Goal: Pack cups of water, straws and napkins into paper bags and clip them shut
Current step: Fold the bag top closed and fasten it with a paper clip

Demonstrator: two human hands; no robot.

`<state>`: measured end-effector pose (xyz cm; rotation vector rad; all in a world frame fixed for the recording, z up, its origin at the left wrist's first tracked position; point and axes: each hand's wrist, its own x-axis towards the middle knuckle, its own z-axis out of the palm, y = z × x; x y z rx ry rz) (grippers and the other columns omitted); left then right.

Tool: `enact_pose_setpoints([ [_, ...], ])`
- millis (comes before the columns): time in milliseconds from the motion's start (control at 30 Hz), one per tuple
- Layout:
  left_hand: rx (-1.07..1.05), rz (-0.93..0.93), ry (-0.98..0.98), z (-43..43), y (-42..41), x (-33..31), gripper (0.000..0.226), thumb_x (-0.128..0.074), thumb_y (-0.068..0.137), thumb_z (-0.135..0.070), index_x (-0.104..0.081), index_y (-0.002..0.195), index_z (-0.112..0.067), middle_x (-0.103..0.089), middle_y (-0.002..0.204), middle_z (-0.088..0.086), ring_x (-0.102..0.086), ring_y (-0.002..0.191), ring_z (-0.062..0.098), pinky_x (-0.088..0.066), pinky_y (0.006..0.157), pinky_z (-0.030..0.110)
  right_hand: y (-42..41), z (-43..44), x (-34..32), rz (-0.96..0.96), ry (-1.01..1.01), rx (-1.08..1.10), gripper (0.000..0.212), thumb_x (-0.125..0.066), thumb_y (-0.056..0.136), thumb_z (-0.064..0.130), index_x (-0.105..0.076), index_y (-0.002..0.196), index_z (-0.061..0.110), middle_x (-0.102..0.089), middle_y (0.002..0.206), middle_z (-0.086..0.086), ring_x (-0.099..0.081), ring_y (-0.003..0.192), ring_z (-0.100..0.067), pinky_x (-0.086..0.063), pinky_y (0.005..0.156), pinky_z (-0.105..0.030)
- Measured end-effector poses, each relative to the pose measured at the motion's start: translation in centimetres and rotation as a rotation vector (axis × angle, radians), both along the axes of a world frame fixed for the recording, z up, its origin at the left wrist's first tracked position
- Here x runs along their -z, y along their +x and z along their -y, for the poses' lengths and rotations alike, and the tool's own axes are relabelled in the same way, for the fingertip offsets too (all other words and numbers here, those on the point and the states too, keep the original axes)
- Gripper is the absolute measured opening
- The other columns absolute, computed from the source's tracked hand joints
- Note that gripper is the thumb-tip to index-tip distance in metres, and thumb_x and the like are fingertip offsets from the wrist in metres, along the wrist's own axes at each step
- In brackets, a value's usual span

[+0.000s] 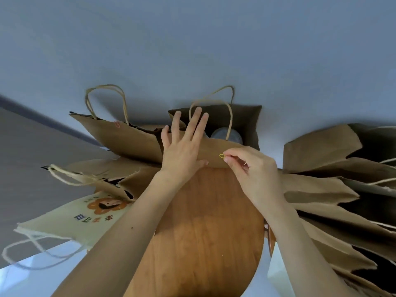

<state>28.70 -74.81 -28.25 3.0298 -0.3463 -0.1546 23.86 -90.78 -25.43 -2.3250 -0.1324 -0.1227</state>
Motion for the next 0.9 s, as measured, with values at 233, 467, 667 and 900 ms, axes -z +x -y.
enact_pose_setpoints([
  [233, 0.012, 0.253, -0.009, -0.1, 2.3, 2.8, 0.107, -0.083, 0.054, -0.031, -0.025, 0.144, -0.018, -0.033, 0.149, 0.003, -0.021, 0.131, 0.034, -0.033, 0.096, 0.056, 2.2, -0.6, 2.0, -0.010, -0.011, 0.013, 0.023, -0.057, 0.086, 0.024, -0.072, 0.099, 0.013, -0.071, 0.092, -0.002, -0.061, 0.085, -0.005, -0.046, 0.073, -0.007],
  [467, 0.023, 0.351, -0.013, 0.7, 3.0, 2.5, 0.078, -0.078, 0.059, -0.026, -0.049, 0.131, -0.015, -0.039, 0.122, 0.005, -0.030, 0.106, 0.032, -0.023, 0.086, 0.043, 3.5, -0.1, 2.5, 0.039, 0.033, 0.032, 0.025, -0.051, 0.090, 0.021, -0.069, 0.101, 0.008, -0.067, 0.091, -0.004, -0.058, 0.071, -0.003, -0.047, 0.069, -0.010],
  [667, 0.116, 0.376, -0.203, -0.1, 3.2, 2.5, 0.017, -0.065, 0.077, -0.030, -0.068, 0.091, -0.020, -0.068, 0.095, -0.004, -0.042, 0.100, 0.026, -0.024, 0.082, 0.041, 4.3, -0.1, 2.6, 0.033, 0.072, 0.020, 0.028, -0.043, 0.091, 0.010, -0.067, 0.105, 0.004, -0.063, 0.093, -0.007, -0.059, 0.074, -0.006, -0.053, 0.063, -0.018],
  [900, 0.171, 0.357, -0.357, -0.8, 3.6, 2.7, 0.023, -0.052, 0.090, -0.031, -0.072, 0.085, -0.020, -0.070, 0.085, -0.006, -0.063, 0.079, 0.025, -0.026, 0.083, 0.037, 5.4, -1.0, 2.9, 0.081, -0.019, 0.033, 0.025, -0.050, 0.089, 0.016, -0.070, 0.099, 0.004, -0.068, 0.089, -0.009, -0.059, 0.076, -0.010, -0.046, 0.073, -0.016],
])
